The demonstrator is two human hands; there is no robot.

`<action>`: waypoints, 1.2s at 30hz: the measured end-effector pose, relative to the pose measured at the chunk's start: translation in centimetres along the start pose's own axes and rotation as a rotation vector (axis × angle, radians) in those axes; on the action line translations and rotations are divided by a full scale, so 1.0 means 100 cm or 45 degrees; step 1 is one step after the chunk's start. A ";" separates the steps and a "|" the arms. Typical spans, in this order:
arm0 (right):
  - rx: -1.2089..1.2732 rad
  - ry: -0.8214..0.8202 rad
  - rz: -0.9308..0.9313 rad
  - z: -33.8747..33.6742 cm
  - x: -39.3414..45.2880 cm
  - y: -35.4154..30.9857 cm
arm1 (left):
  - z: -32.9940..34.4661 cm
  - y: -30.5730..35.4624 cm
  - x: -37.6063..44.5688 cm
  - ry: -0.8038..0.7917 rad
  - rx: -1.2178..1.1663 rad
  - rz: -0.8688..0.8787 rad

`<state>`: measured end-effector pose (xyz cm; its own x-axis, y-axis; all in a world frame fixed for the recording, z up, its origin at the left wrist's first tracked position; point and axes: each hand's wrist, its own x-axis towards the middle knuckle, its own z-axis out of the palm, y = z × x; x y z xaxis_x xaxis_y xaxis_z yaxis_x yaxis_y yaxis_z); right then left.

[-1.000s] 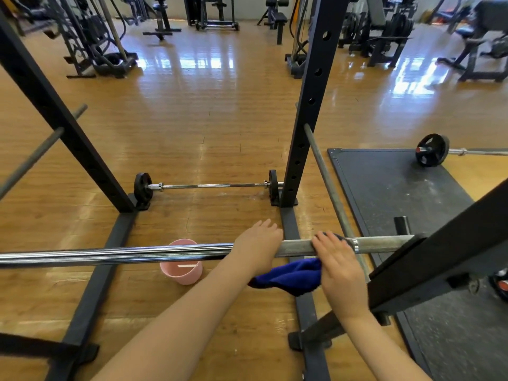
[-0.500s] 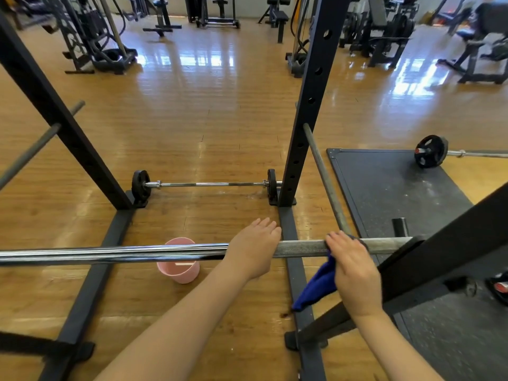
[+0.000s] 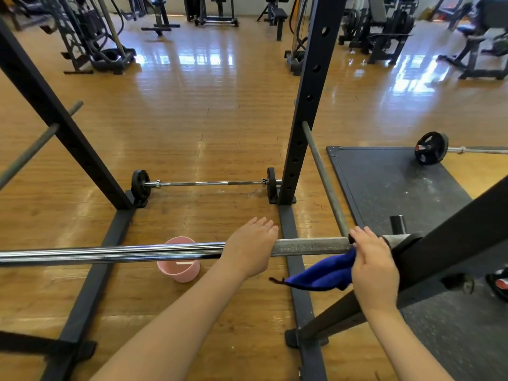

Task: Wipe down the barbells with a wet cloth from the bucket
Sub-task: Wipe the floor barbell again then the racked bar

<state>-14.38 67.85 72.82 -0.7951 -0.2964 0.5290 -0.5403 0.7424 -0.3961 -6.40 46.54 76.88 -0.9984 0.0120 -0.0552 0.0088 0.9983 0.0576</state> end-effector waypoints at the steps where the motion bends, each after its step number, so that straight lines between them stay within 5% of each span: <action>1: -0.005 0.038 0.057 0.002 -0.001 -0.002 | 0.000 0.000 0.000 0.003 0.001 0.002; 8: 0.129 -0.046 -0.271 0.040 -0.017 -0.067 | 0.001 0.002 0.000 0.008 0.005 -0.008; 11: 0.041 -0.169 -0.435 0.027 -0.009 -0.045 | 0.000 0.002 -0.001 0.007 -0.003 -0.003; 17: 0.012 0.012 -0.080 0.016 -0.012 -0.008 | -0.003 0.002 -0.001 0.019 0.017 0.009; 23: 0.146 -0.117 -0.428 0.045 -0.028 -0.073 | 0.001 0.001 -0.001 0.057 0.020 0.012; 26: 0.074 -0.243 -0.573 0.033 -0.018 -0.051 | 0.000 0.000 -0.003 0.096 0.009 0.032; 30: 0.029 -0.138 -0.300 0.008 -0.011 0.000 | 0.008 -0.002 -0.008 0.106 0.080 0.034; 36: 0.118 0.043 -0.099 0.022 -0.018 -0.011 | 0.008 0.013 -0.009 0.151 0.200 -0.138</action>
<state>-12.98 66.18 70.67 -0.7411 -0.3294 0.5851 -0.6243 0.6587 -0.4199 -5.43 47.92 76.21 -0.9935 -0.0932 0.0653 -0.0994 0.9901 -0.0990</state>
